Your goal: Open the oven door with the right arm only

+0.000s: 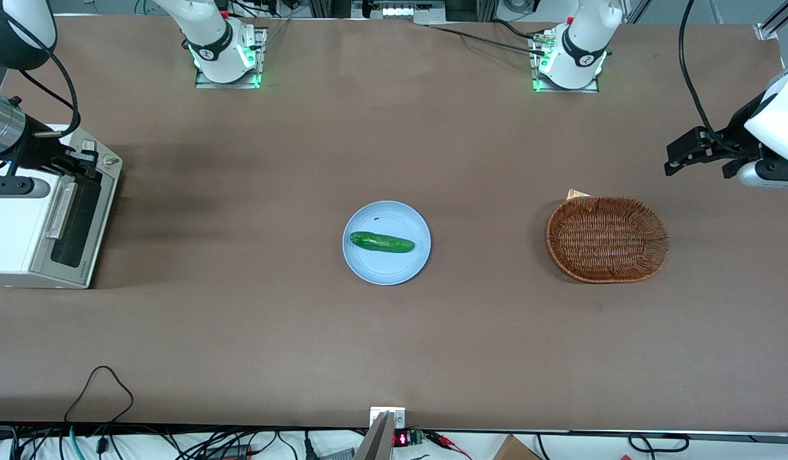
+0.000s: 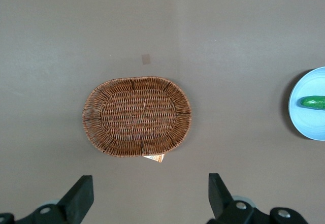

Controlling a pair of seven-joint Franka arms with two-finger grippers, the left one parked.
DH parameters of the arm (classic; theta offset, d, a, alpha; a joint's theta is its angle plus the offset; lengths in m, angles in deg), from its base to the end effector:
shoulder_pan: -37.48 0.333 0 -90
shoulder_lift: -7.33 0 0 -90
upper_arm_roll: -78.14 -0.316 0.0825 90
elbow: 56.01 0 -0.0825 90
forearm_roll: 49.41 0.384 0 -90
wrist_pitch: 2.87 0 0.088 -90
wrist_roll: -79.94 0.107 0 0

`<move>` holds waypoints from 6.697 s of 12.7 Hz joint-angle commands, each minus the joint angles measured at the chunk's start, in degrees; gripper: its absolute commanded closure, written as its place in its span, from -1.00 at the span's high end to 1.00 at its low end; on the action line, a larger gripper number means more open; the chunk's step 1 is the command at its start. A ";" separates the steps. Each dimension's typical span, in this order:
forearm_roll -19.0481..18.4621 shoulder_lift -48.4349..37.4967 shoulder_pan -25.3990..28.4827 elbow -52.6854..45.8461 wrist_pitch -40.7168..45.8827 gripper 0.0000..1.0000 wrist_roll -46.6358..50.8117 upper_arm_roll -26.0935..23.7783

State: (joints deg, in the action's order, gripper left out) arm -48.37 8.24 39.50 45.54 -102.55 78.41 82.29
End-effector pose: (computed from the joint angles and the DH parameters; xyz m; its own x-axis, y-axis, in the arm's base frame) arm 0.5626 -0.0190 0.5342 0.9988 -0.0135 -0.0480 -0.0144 -0.9997 -0.0179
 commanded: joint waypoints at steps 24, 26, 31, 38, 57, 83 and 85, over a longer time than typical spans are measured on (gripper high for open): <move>-67.03 17.62 6.51 13.93 -2.53 -1.00 53.79 -0.46; -68.89 19.21 5.63 13.93 -2.71 -1.00 56.79 -0.46; -70.12 20.53 5.36 13.93 -3.41 -1.00 59.26 -0.46; -70.21 21.32 5.27 14.37 -3.42 -1.00 59.62 -0.46; -72.32 22.29 5.45 15.52 -5.70 -1.00 58.48 -0.90; -66.26 34.06 12.21 9.90 -6.84 -1.00 59.53 -4.33; -66.26 35.12 12.39 9.01 -6.84 -1.00 59.53 -4.33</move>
State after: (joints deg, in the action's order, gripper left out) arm -115.04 41.94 51.14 56.17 -109.96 137.41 77.18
